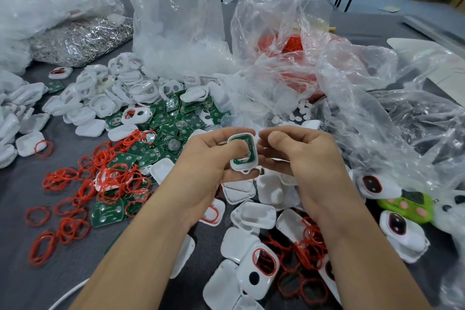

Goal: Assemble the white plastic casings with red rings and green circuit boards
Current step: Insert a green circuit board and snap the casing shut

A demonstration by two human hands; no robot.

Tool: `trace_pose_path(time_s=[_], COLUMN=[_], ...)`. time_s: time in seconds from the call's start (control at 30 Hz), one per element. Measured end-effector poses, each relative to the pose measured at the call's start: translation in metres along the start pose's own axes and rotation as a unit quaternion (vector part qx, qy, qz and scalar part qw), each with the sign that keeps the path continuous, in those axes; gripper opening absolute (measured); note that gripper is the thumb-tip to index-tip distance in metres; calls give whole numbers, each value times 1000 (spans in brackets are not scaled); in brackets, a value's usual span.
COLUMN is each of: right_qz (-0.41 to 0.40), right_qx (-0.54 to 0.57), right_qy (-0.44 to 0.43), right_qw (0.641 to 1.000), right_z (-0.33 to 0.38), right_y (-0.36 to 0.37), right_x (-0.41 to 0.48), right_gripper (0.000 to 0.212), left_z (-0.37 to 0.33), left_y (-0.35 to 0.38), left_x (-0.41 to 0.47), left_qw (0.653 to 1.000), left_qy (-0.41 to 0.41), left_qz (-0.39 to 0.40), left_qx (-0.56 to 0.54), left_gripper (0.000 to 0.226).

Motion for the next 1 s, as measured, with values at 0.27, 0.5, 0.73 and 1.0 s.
trace_pose_path(time_s=[0.27, 0.5, 0.73, 1.0], right_qz=[0, 3, -34, -17], right_qx=[-8, 4, -8, -378], right_qy=[1, 6, -12, -148], right_qw=[1000, 1000, 999, 914], right_z=[0, 0, -1, 23], right_y=[0, 0, -8, -31], right_x=[0, 0, 4, -3], right_gripper=[22, 24, 27, 18], left_z=[0, 0, 1, -1], left_y=[0, -1, -2, -7], left_x=[-1, 0, 1, 4], left_qw=[999, 997, 999, 999], left_qy=[21, 50, 30, -24], left_qz=[16, -2, -14, -13], left_qx=[19, 54, 39, -35], left_gripper=[24, 28, 27, 19])
Point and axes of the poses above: each hand's wrist, its own x-axis towards the middle knuckle, its own y-axis out of the palm, z = x × y, the point moved 3 cm from there along x, towards the middle knuckle, and after that the axes turned 1 degree about -y, right-handed, at the moved point
